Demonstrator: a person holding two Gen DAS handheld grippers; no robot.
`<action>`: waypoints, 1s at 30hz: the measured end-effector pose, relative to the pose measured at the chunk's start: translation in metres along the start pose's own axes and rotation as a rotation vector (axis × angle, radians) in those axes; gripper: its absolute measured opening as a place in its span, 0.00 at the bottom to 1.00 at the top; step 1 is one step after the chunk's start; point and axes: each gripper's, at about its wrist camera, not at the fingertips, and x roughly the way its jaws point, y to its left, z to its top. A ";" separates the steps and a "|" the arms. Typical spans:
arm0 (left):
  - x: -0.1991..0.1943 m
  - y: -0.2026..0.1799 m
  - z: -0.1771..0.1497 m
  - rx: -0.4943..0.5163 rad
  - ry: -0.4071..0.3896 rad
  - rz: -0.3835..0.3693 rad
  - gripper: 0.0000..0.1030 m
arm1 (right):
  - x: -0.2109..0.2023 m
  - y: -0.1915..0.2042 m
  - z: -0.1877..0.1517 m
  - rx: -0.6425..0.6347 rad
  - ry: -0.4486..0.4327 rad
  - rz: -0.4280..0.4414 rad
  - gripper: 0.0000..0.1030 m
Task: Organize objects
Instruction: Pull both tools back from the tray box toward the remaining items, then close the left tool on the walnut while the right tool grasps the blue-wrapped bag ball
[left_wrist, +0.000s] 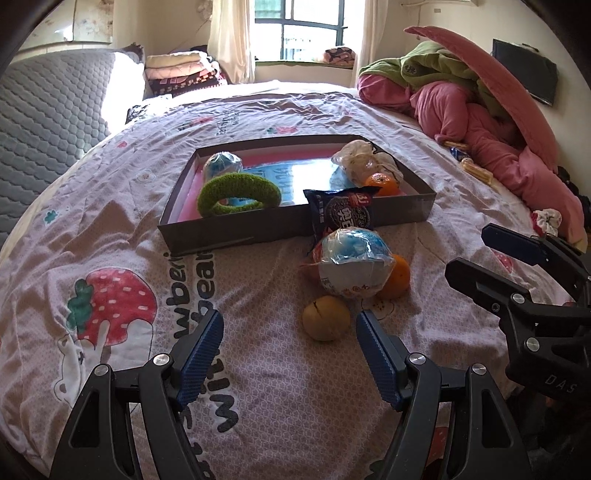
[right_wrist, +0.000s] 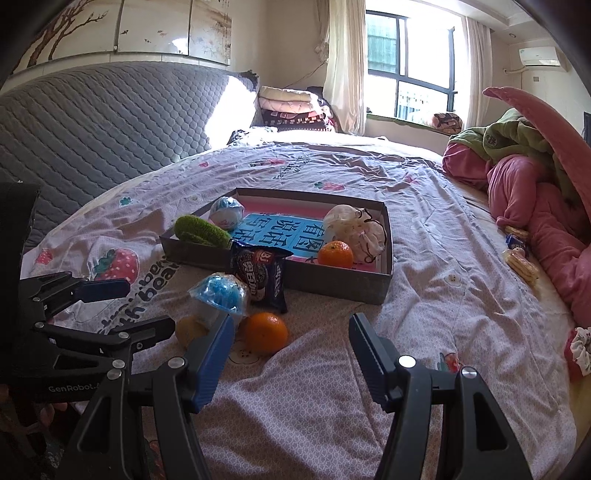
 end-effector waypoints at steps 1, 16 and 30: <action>0.001 -0.001 -0.001 0.003 0.003 -0.001 0.73 | 0.001 0.001 -0.001 -0.004 0.004 0.002 0.62; 0.017 -0.007 -0.005 0.018 0.031 -0.001 0.73 | 0.010 0.009 -0.004 -0.031 0.030 0.028 0.62; 0.030 -0.010 -0.007 0.043 0.025 -0.035 0.73 | 0.023 0.027 0.003 -0.112 0.064 0.081 0.62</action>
